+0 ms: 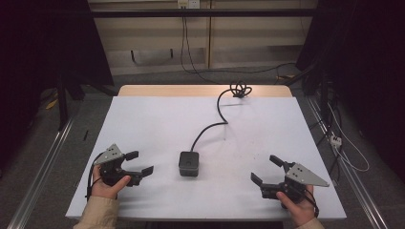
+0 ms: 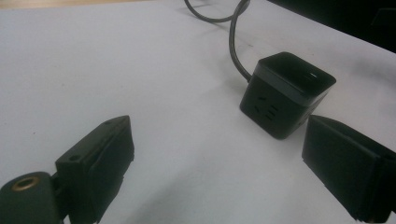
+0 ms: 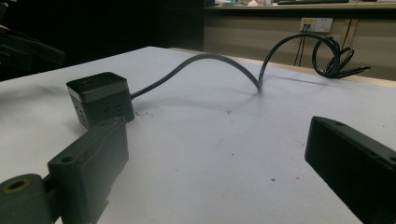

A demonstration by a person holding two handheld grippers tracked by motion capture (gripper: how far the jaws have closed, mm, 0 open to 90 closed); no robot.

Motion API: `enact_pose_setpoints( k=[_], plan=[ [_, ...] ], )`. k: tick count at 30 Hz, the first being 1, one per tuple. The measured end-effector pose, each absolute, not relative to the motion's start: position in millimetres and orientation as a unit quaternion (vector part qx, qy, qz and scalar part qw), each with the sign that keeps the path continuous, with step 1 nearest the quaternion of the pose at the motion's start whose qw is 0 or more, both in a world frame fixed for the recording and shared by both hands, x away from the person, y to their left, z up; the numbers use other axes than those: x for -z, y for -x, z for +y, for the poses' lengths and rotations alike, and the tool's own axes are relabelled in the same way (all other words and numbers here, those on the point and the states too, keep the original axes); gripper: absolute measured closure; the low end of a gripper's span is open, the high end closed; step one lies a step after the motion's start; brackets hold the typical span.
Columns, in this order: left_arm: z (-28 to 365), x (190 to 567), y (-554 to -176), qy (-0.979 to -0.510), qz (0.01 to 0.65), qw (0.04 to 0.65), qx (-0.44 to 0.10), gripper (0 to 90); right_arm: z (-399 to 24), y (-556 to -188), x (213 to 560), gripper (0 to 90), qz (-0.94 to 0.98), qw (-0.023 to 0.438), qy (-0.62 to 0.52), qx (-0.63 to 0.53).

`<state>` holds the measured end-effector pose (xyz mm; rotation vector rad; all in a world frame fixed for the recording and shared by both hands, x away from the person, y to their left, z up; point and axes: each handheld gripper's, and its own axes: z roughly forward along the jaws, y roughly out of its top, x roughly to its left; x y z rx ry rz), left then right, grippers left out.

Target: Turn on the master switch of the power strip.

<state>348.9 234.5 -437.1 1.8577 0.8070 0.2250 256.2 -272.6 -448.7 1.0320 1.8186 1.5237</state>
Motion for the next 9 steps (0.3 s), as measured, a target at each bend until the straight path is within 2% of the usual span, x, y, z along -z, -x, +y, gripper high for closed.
enact_pose_setpoints(
  k=[9],
  plan=[
    [234.2, 439.4, -349.2, -0.779, 0.341, 0.516, -0.102, 7.4, -272.9, -256.1, 448.4, 5.4, 0.676, 0.275, -0.383, -0.565]
  ],
)
